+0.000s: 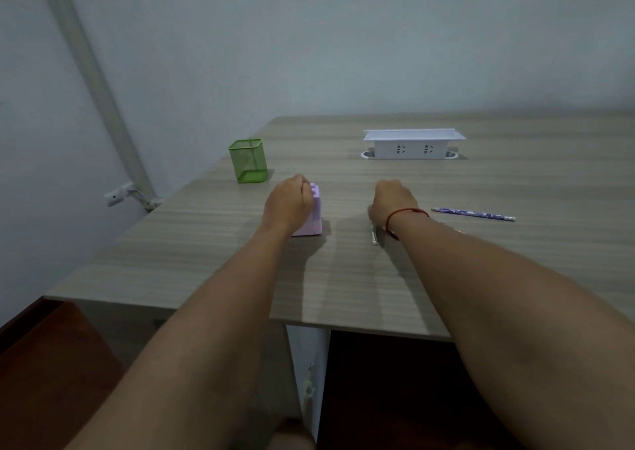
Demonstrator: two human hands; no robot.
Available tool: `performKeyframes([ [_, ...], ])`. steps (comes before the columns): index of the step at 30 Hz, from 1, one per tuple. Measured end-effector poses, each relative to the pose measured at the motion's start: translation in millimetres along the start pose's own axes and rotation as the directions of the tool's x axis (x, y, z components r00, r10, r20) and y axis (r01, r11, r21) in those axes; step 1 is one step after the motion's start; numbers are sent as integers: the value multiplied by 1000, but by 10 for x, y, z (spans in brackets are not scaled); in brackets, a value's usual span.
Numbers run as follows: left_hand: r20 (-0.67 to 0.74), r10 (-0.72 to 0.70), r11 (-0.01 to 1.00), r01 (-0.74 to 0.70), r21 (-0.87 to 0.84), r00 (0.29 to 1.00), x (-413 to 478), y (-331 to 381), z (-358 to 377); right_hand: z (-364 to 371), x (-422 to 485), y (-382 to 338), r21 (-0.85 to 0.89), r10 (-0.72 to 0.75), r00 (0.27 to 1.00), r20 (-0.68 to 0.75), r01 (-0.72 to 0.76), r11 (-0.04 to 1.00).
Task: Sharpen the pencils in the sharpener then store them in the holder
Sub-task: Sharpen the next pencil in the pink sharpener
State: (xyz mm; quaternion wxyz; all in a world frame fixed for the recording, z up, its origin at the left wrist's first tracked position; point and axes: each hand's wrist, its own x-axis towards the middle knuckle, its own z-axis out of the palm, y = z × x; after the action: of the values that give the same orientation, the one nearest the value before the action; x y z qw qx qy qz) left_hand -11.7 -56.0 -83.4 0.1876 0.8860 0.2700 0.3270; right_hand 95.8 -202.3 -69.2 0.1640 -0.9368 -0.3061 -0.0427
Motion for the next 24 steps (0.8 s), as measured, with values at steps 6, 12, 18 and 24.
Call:
performKeyframes([
  [6, -2, 18, 1000, -18, 1, 1000, -7, -26, 5, 4, -38, 144, -91, 53, 997, 54, -48, 995],
  [12, -45, 37, 999, -36, 22, 998, -44, -13, -70, -134, -66, 98, -164, -40, 998, 45, 47, 985],
  [18, -57, -37, 999, 37, 4, 998, -86, 10, -96, -229, -72, -5, -243, -235, 970, 52, 241, 940],
  [24, -69, -83, 996, 81, -30, 994, -120, 50, -91, -253, -137, -22, -298, -280, 959, 48, 281, 912],
])
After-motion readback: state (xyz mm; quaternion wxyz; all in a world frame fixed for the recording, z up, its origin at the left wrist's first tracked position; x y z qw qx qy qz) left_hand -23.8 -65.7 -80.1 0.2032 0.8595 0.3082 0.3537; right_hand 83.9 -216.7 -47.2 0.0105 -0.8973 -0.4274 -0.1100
